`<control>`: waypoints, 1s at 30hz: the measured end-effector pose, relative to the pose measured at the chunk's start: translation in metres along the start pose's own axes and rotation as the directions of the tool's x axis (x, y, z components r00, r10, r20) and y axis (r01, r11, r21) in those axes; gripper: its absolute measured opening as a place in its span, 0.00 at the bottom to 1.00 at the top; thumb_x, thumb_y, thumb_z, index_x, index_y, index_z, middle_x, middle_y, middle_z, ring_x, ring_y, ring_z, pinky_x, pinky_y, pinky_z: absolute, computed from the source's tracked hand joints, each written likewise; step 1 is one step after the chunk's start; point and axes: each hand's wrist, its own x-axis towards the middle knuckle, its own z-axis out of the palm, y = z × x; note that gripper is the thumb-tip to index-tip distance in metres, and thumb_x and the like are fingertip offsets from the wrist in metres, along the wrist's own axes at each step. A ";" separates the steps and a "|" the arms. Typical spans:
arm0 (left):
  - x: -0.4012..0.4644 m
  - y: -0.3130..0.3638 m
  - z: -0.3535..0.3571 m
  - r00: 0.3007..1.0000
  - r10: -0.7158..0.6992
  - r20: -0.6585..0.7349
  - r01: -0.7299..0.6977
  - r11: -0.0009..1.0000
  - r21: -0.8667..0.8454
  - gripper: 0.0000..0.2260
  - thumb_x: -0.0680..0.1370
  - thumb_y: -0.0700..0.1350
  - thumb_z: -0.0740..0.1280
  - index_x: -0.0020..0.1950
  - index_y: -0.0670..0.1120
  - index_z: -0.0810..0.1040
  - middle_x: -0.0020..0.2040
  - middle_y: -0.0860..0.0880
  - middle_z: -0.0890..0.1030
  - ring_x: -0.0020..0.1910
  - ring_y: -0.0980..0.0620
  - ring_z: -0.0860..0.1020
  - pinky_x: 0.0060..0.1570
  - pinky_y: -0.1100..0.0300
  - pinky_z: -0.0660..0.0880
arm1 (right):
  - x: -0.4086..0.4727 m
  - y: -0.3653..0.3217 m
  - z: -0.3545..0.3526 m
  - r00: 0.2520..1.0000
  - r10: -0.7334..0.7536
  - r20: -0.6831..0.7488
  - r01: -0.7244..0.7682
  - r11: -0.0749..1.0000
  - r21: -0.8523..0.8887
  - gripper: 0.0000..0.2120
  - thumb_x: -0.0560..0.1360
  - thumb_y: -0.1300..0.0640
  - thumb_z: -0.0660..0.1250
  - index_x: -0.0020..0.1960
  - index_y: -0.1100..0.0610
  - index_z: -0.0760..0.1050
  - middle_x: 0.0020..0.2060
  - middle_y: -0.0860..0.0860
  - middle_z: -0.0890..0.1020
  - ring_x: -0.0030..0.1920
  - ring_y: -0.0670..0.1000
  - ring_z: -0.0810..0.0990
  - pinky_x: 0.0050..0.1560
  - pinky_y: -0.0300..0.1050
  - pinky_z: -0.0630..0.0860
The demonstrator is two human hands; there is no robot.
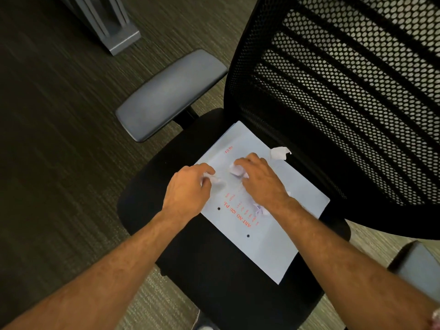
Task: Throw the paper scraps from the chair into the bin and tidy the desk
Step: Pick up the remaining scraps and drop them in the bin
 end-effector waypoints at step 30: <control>-0.013 0.075 0.057 0.883 0.115 0.456 -0.155 0.987 0.051 0.11 0.78 0.39 0.69 0.59 0.49 0.80 0.57 0.45 0.82 0.42 0.49 0.80 0.42 0.59 0.79 | -0.069 0.062 -0.033 0.832 0.494 -0.251 -0.248 0.738 0.628 0.15 0.73 0.60 0.75 0.54 0.43 0.81 0.42 0.22 0.78 0.50 0.27 0.76 0.38 0.20 0.72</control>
